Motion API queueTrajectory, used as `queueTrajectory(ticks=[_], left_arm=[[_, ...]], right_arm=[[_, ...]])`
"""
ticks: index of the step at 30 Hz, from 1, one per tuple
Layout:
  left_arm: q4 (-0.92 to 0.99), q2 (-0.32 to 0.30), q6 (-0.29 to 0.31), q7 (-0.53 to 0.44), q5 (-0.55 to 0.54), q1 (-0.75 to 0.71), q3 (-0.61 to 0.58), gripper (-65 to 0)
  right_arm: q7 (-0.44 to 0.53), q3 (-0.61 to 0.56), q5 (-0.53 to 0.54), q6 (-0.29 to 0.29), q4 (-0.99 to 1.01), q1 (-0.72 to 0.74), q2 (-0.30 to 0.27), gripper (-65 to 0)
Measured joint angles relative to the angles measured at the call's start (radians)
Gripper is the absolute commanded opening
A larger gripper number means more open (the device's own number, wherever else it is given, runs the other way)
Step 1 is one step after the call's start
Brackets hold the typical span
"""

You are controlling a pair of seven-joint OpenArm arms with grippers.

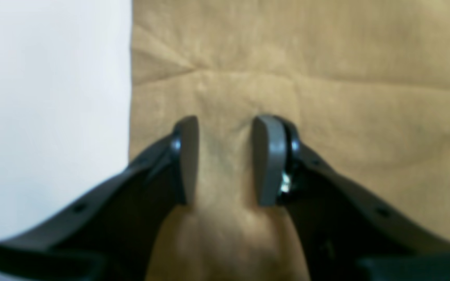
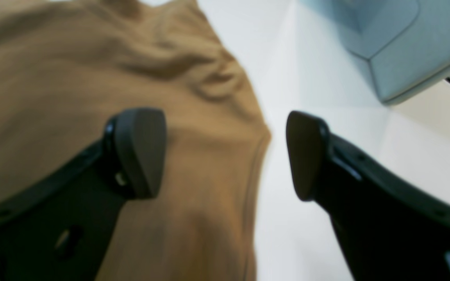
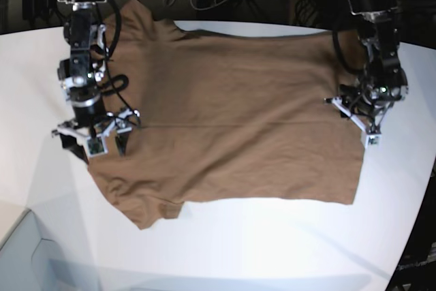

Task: Layout the t-shirt on the table in an organized manner, then fold the t-shirt properly
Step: 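Release the t-shirt and lift both grippers toward the collar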

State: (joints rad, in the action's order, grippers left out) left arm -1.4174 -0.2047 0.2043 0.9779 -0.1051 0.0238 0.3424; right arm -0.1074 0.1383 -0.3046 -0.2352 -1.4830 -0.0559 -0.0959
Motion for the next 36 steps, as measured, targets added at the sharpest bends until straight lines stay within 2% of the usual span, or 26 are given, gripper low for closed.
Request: queueTrajectory(ticks=[3, 5, 11, 18, 24, 29, 32, 36], left_arm=[[0.076, 0.000, -0.002, -0.035, 0.000, 0.056, -0.003, -41.6], [0.109, 0.002, -0.002, -0.072, 0.000, 0.076, -0.004, -41.6], [0.117, 0.006, -0.002, -0.070, 0.004, 0.097, -0.004, -41.6], [0.095, 0.005, 0.002, -0.063, 0.003, 0.085, 0.000, -41.6], [0.095, 0.005, 0.003, -0.059, 0.001, 0.088, 0.002, -41.6], [-0.052, 0.019, 0.005, 0.000, -0.003, 0.087, 0.000, -41.6], [-0.194, 0.021, 0.004, 0.098, -0.003, 0.086, 0.004, -41.6], [-0.404, 0.033, 0.010, 0.203, -0.011, 0.042, 0.105, -41.6]], right_arm=[[-0.043, 0.005, -0.003, -0.003, -0.036, -0.090, 0.041, -16.9], [-0.029, 0.004, -0.002, 0.000, -0.058, -0.127, 0.060, -16.9], [-0.032, 0.004, -0.003, -0.001, -0.052, -0.180, 0.073, -16.9], [-0.029, 0.069, -0.003, 0.000, 0.031, -0.103, 0.061, -16.9], [-0.028, 0.075, -0.003, 0.000, 0.055, -0.046, 0.060, -16.9], [-0.035, 0.078, -0.006, -0.001, 0.008, -0.027, 0.061, -16.9], [-0.028, 0.122, -0.005, 0.000, -0.109, -0.063, 0.076, -16.9], [-0.048, 0.142, -0.005, 0.004, -0.246, -0.169, 0.132, -16.5]])
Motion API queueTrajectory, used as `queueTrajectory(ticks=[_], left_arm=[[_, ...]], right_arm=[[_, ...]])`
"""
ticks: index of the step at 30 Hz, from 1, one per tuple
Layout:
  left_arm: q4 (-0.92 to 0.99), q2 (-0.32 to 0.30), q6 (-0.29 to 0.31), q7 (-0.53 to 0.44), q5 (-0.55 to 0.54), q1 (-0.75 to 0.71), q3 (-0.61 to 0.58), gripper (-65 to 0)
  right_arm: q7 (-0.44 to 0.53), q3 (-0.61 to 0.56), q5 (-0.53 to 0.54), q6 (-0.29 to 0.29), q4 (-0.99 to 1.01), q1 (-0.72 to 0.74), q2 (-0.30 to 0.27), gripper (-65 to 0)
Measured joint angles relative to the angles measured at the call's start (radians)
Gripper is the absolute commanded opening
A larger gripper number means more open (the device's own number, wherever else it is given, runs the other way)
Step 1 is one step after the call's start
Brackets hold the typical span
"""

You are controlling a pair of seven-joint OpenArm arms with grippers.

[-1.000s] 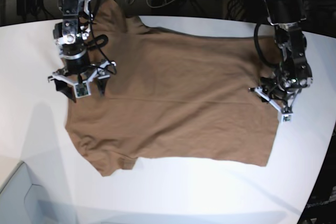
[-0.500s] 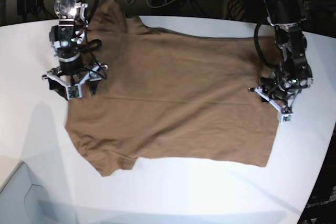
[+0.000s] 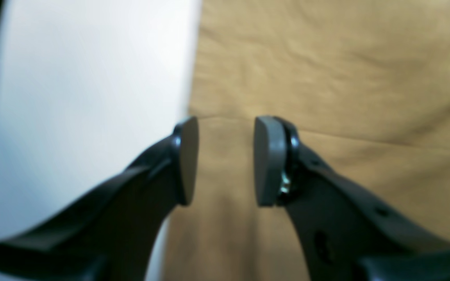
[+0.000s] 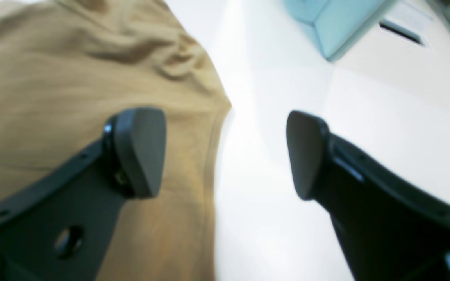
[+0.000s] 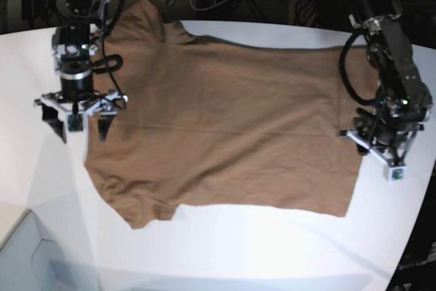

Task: Layout the t-shirt on the table in an organized manner, then fold the t-shirt properly
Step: 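Release the t-shirt and lift both grippers toward the collar, then grasp the collar-side corners with both grippers and pull them apart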

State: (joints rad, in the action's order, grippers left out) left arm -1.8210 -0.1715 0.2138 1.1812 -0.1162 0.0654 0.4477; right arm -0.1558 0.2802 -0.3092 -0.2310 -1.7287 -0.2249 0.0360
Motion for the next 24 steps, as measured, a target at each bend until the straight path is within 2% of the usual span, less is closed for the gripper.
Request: queueTrajectory(ticks=[2, 4, 6, 9, 11, 17, 21, 23, 24], left_arm=[[-0.055, -0.011, -0.001, 0.063, 0.019, -0.038, 0.051, -41.6], [-0.072, -0.015, -0.002, 0.080, 0.019, -0.083, 0.075, -41.6], [-0.076, -0.015, 0.000, 0.085, 0.013, -0.148, 0.079, -41.6], [-0.077, -0.009, 0.001, 0.069, 0.010, -0.259, 0.071, -41.6], [-0.084, -0.008, -0.002, 0.034, 0.013, -0.324, 0.055, -41.6], [-0.105, -0.011, 0.001, -0.097, 0.008, -0.496, 0.048, -41.5], [-0.080, -0.037, 0.000, -0.202, 0.005, -0.536, 0.041, -41.4], [-0.058, -0.037, 0.000, -0.230, 0.010, -0.536, 0.041, -37.5], [-0.049, -0.036, 0.000, -0.241, 0.002, -0.536, 0.042, -33.5]], right_arm=[[-0.062, -0.003, 0.004, -0.006, -0.024, -0.061, 0.026, -16.8], [-0.121, 0.003, 0.005, -0.006, -0.043, -0.111, 0.057, -16.8], [-0.126, 0.006, 0.003, -0.009, -0.069, -0.148, 0.093, -16.8], [-0.114, 0.001, 0.006, -0.082, -0.105, -0.192, 0.126, -16.8], [-0.115, -0.001, 0.006, -0.105, -0.123, -0.223, 0.126, -16.8], [-0.118, 0.000, 0.002, -0.106, -0.146, -0.275, 0.122, -16.8], [-0.117, 0.000, 0.002, -0.106, -0.147, -0.284, 0.120, -16.9], [-0.117, 0.000, 0.002, -0.106, -0.148, -0.296, 0.120, -16.9], [-0.118, 0.000, 0.002, -0.106, -0.148, -0.301, 0.120, -16.9]])
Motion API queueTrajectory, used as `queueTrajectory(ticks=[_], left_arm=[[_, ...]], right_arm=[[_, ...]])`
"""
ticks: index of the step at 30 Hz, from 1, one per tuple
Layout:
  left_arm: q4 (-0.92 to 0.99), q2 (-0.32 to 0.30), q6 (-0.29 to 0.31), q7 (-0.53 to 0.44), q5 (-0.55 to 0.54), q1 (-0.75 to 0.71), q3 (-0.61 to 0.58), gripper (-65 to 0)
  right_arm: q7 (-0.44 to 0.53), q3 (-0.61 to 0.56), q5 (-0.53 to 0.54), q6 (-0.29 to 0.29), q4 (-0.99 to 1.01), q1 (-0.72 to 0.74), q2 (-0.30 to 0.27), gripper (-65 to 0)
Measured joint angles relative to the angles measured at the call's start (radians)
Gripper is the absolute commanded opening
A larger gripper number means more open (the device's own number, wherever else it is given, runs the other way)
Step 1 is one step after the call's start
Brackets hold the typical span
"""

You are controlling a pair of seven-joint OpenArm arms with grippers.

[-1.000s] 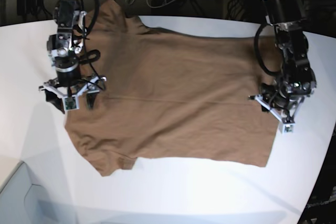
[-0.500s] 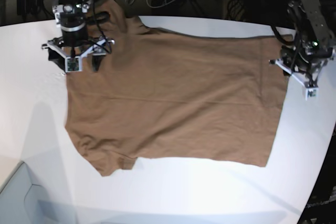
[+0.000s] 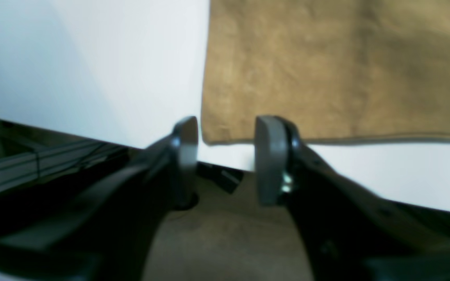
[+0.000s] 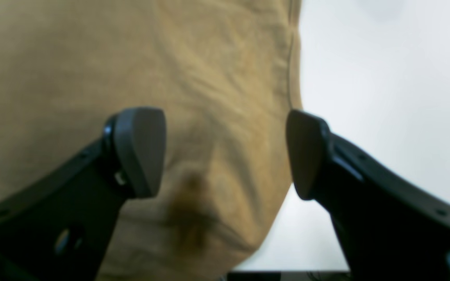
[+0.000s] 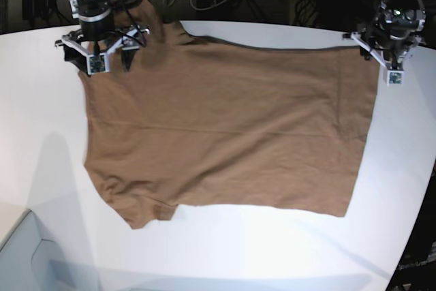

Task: Layout the t-shirt on the table in an organized manner, then fold the t-shirt properly
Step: 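Grasp the collar-side corners with both grippers and pull them apart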

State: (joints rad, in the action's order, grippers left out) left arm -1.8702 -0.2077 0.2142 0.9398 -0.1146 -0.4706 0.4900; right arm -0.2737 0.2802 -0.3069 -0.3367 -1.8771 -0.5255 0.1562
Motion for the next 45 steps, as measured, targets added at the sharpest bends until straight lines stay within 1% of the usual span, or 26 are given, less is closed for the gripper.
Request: queueTrajectory(ticks=[2, 3, 4, 7, 8, 9, 11, 15, 22, 27, 28, 29, 31, 33, 34, 35, 45], left_arm=[[0.032, 0.000, 0.000, -0.013, 0.002, 0.000, 0.005, -27.0], [0.048, -0.003, 0.000, -0.031, 0.008, 0.000, 0.005, -26.5], [0.061, -0.006, 0.012, -0.038, 0.006, 0.000, 0.004, -27.4], [0.071, -0.002, 0.103, -0.044, 0.008, 0.013, 0.007, -28.9], [0.073, 0.002, 0.112, -0.044, 0.006, 0.022, 0.010, -28.7], [0.076, 0.007, 0.138, -0.049, 0.005, 0.033, 0.025, -28.4], [0.090, 0.006, 0.142, -0.064, 0.002, 0.039, 0.053, -27.9], [0.145, 0.006, 0.142, -0.041, 0.013, 0.060, 0.085, -28.0], [0.209, -0.006, 0.142, -0.081, -0.007, 0.074, 0.087, -28.2], [0.264, -0.008, 0.143, -0.114, -0.015, 0.116, 0.086, -28.6], [0.268, -0.008, 0.165, -0.123, -0.016, 0.116, 0.087, -29.9], [0.273, -0.011, 0.186, -0.133, -0.018, 0.116, 0.088, -33.0], [0.274, -0.011, 0.243, -0.134, -0.020, 0.117, 0.089, -43.1], [0.276, -0.009, 0.270, -0.133, -0.025, 0.117, 0.088, -52.7], [0.276, -0.007, 0.282, -0.133, -0.025, 0.117, 0.088, -56.3], [0.276, -0.008, 0.284, -0.134, -0.028, 0.116, 0.087, -58.1], [0.271, -0.005, 0.284, -0.133, -0.027, 0.113, 0.085, -59.5]], right_arm=[[0.000, 0.000, 0.000, 0.000, 0.000, 0.000, 0.000, -16.9], [0.001, 0.002, 0.000, 0.000, -0.001, 0.001, 0.000, -16.9], [0.001, 0.004, 0.000, 0.000, -0.001, 0.000, 0.000, -16.9], [0.004, 0.004, 0.000, 0.000, -0.002, -0.019, 0.000, -16.9], [0.003, 0.004, 0.000, 0.000, -0.002, -0.025, 0.000, -16.9], [0.001, 0.004, 0.000, 0.000, -0.002, -0.027, 0.002, -16.9], [0.000, 0.005, 0.000, 0.000, -0.002, -0.026, 0.002, -16.9], [0.007, 0.005, 0.000, 0.000, -0.002, -0.039, 0.002, -16.9], [0.004, 0.003, 0.000, 0.000, -0.002, -0.044, 0.002, -16.9], [0.003, 0.002, 0.000, 0.000, -0.002, -0.060, 0.002, -16.9], [0.003, 0.002, 0.000, 0.000, -0.002, -0.063, 0.002, -16.9], [0.004, 0.002, 0.000, 0.000, -0.002, -0.065, 0.002, -16.9], [0.004, 0.002, 0.000, 0.000, -0.002, -0.067, 0.002, -16.9], [0.008, -0.003, 0.000, 0.000, -0.004, -0.079, 0.002, -16.9], [0.003, -0.011, -0.001, 0.000, -0.009, -0.088, 0.002, -16.9], [0.004, -0.021, 0.000, 0.000, -0.014, -0.100, 0.001, -16.9], [0.002, -0.150, 0.000, 0.000, -0.089, -0.222, -0.001, -16.9]])
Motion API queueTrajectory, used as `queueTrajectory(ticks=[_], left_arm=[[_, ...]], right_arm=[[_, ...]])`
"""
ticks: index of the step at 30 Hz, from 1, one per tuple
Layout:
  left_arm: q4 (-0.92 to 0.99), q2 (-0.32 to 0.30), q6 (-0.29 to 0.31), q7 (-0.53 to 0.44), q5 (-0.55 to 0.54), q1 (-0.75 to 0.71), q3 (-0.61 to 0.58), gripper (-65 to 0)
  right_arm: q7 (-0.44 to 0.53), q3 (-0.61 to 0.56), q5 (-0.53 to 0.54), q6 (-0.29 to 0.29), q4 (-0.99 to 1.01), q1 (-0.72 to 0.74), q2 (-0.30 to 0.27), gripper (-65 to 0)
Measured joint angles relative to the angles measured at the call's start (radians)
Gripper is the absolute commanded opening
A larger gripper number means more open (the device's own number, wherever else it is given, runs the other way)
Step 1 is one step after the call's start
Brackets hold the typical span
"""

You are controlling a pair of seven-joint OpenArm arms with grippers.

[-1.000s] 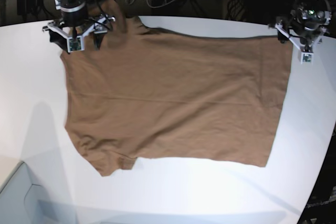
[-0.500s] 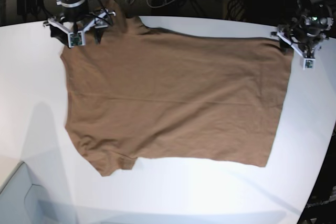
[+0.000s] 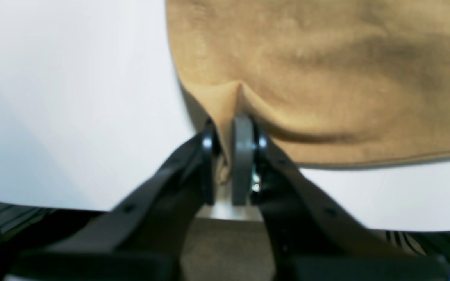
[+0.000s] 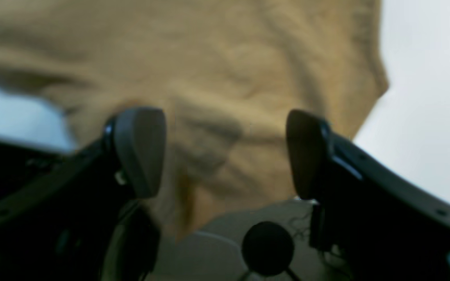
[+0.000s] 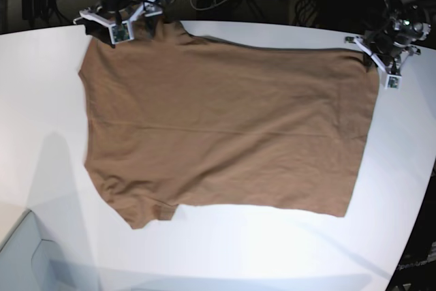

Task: Layout the t-shirt on the table in an organized manner, then fold the t-shirt properly
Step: 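Grasp the collar-side corners with both grippers and pull them apart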

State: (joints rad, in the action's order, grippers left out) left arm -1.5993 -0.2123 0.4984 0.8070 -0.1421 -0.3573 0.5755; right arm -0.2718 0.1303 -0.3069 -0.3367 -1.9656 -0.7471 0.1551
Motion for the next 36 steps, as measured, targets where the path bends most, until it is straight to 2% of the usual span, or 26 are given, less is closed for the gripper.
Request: queueTrajectory(ticks=[2, 4, 8, 11, 20, 30, 33, 36], left_arm=[[0.000, 0.000, 0.000, 0.001, -0.001, 0.000, 0.001, -64.6], [0.000, 0.000, 0.001, 0.001, -0.001, -0.001, 0.001, -65.0], [0.001, 0.000, 0.001, -0.001, -0.001, -0.002, 0.001, -65.0], [0.000, 0.000, 0.001, 0.000, -0.004, -0.002, 0.001, -65.0], [0.000, 0.000, 0.001, 0.000, 0.003, -0.002, 0.001, -65.0], [-0.002, 0.000, 0.002, 0.002, 0.003, -0.002, 0.002, -65.0], [-0.002, 0.000, 0.003, 0.002, 0.002, -0.002, 0.003, -65.0], [-0.002, -0.001, 0.003, 0.003, 0.003, -0.002, 0.003, -65.0]], right_arm=[[-0.006, -0.010, 0.000, -0.001, 0.000, -0.030, 0.001, -16.9], [-0.005, -0.011, 0.029, 0.000, 0.001, -0.048, 0.000, -16.8], [-0.006, 0.018, 0.181, -0.003, 0.003, -0.065, 0.003, -16.5], [-0.005, 0.047, 0.214, 0.000, 0.028, -0.061, 0.000, -16.5], [-0.011, 0.089, 0.219, 0.000, 0.137, -0.014, 0.001, -16.5], [-0.023, 0.094, 0.218, 0.000, 0.139, 0.004, 0.001, -17.1], [-0.024, 0.094, 0.218, 0.000, 0.139, 0.004, 0.001, -22.1], [-0.029, 0.096, 0.214, 0.013, 0.139, 0.010, 0.001, -33.9]])
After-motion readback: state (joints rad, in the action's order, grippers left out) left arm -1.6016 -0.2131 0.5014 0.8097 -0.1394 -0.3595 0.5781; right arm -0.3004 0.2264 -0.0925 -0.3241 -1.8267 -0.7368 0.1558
